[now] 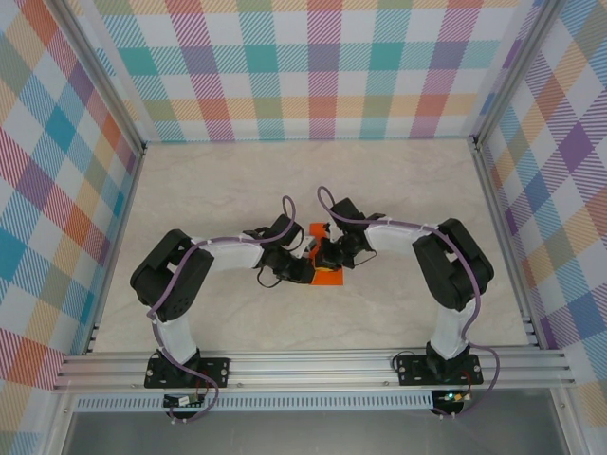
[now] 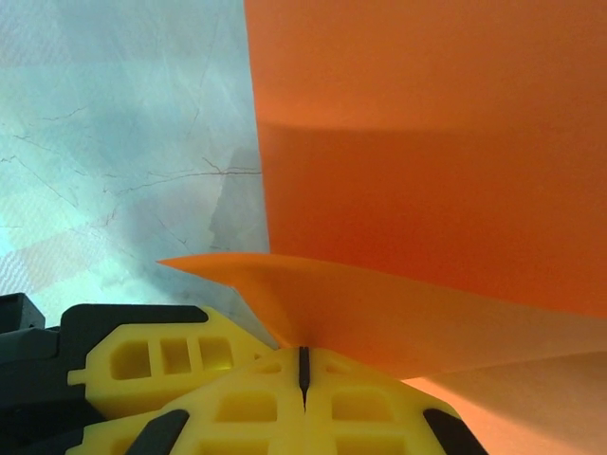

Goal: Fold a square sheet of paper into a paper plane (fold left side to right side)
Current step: Fold the triangle a second time at the center of the table.

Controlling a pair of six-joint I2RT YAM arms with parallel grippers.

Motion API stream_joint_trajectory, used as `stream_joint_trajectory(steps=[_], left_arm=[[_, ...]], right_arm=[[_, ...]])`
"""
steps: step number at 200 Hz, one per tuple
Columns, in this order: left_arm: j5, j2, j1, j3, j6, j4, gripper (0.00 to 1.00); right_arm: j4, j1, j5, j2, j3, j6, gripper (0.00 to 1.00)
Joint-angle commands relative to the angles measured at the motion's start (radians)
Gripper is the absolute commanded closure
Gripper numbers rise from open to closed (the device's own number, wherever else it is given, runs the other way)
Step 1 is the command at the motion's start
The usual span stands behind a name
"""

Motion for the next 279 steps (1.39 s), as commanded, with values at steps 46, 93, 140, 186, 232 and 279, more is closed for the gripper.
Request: stream_joint_trajectory(steps=[46, 93, 140, 186, 232, 279], left_arm=[[-0.122, 0.033, -0.003, -0.008, 0.016, -0.109, 0.91], [-0.135, 0.05, -0.003, -0.005, 0.016, -0.119, 0.91], [-0.134, 0.056, -0.005, -0.007, 0.018, -0.115, 0.92], [-0.132, 0.055, -0.005, -0.007, 0.018, -0.114, 0.92], [-0.132, 0.052, -0.005, -0.007, 0.018, -0.114, 0.92], [-0.132, 0.049, -0.008, -0.009, 0.018, -0.112, 0.92]], right_arm=[[-0.068, 0.001, 0.084, 0.074, 0.013, -0.055, 1.0], [-0.106, -0.017, 0.136, 0.063, 0.034, -0.107, 1.0], [-0.114, -0.034, 0.152, 0.054, 0.045, -0.126, 0.99], [-0.125, -0.059, 0.164, 0.046, 0.05, -0.144, 0.99], [-0.129, -0.095, 0.167, 0.038, 0.052, -0.159, 0.99], [-0.144, -0.133, 0.172, 0.04, 0.064, -0.183, 0.99]])
